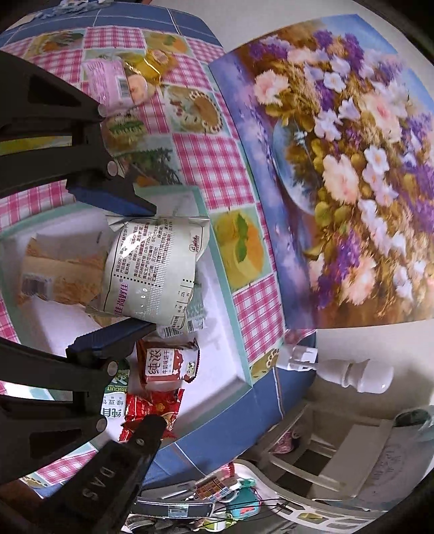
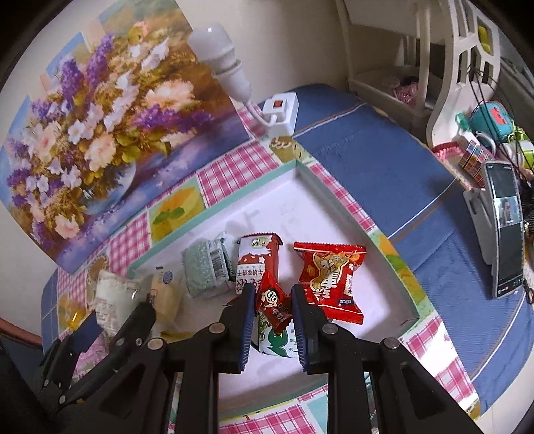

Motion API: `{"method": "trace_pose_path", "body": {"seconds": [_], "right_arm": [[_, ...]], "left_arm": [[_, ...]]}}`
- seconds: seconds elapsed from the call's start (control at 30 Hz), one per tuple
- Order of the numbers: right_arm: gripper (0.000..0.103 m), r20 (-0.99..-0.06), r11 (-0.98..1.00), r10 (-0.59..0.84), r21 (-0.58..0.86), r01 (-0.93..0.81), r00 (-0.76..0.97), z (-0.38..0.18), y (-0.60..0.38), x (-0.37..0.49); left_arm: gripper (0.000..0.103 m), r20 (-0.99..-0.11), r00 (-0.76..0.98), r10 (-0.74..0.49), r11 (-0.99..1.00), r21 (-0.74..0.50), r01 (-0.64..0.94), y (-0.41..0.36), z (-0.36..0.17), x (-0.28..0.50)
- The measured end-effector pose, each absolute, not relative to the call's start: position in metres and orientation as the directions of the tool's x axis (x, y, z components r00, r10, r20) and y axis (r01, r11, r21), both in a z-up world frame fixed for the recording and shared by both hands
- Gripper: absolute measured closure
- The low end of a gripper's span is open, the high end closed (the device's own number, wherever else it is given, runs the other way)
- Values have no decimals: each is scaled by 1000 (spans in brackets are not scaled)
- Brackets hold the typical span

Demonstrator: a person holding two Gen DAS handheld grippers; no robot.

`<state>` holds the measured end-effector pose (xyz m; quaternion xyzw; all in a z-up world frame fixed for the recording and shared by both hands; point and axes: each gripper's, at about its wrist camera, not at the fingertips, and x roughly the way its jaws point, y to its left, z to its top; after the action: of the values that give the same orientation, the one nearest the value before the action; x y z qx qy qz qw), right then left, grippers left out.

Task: Organize snacks
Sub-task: 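Carry the white pack and red candy over the white tray with both tools, then open both tools to drop the white pack and red candy into the tray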

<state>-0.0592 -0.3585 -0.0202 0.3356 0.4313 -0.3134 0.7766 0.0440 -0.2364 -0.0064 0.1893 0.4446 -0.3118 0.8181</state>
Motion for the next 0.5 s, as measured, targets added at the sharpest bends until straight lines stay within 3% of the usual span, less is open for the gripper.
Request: {"method": "trace_pose_path", "body": {"seconds": [0.4,0.5], "right_arm": [[79,-903,573,-173,232,786,393,-41,-364,-48],[79,-906,570,-172,228,789,386,-42,-365,-47]], "left_arm": [[38,-863,391,-319,723,45,689,-249,-21,49],[32,-869,391,-304,730,51,682,-248,-21,51]]}}
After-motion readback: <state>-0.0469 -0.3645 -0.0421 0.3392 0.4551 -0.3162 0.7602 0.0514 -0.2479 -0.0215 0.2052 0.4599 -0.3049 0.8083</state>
